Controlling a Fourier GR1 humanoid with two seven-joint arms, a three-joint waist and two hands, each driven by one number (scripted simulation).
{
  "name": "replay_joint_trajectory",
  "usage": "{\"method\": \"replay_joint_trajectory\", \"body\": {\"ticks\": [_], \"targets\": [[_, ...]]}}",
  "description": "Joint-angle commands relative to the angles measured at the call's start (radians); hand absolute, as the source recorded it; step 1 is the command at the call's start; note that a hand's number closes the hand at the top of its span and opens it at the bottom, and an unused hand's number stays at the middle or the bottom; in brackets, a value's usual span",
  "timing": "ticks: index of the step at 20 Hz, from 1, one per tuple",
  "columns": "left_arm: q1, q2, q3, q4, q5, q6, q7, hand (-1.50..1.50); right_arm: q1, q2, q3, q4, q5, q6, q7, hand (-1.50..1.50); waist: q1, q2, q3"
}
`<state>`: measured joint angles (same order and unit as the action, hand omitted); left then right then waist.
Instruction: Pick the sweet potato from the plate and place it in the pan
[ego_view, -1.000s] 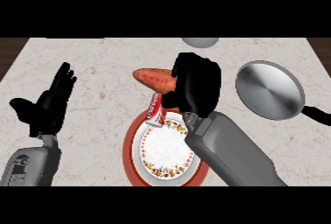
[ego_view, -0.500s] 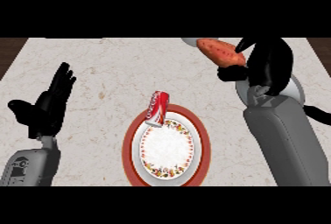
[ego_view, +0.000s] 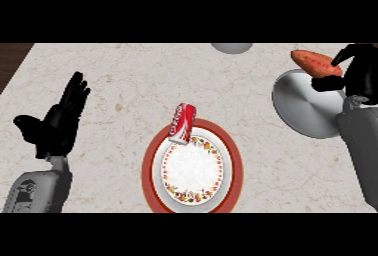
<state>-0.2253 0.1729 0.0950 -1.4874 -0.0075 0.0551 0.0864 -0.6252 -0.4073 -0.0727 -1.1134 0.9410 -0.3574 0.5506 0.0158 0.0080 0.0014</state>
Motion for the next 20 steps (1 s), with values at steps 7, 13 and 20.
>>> {"method": "replay_joint_trajectory", "body": {"ticks": [7, 13, 20], "targets": [[-0.042, -0.019, -0.005, 0.027, -0.003, 0.006, -0.005, 0.00, -0.155, -0.089, -0.197, 0.588, -0.111, -0.236, -0.389, 1.50, 0.025, 0.010, 0.001], [-0.059, 0.026, 0.027, 0.041, 0.026, -0.039, -0.008, 0.00, -0.166, -0.056, -0.300, 0.701, -0.282, -0.065, -0.478, -1.50, 0.035, 0.016, 0.003], [-0.049, -0.015, -0.013, 0.041, -0.013, -0.008, -0.023, 0.00, -0.163, -0.100, -0.382, 0.840, -0.373, 0.040, -0.714, -1.50, 0.031, 0.014, 0.003]]}}
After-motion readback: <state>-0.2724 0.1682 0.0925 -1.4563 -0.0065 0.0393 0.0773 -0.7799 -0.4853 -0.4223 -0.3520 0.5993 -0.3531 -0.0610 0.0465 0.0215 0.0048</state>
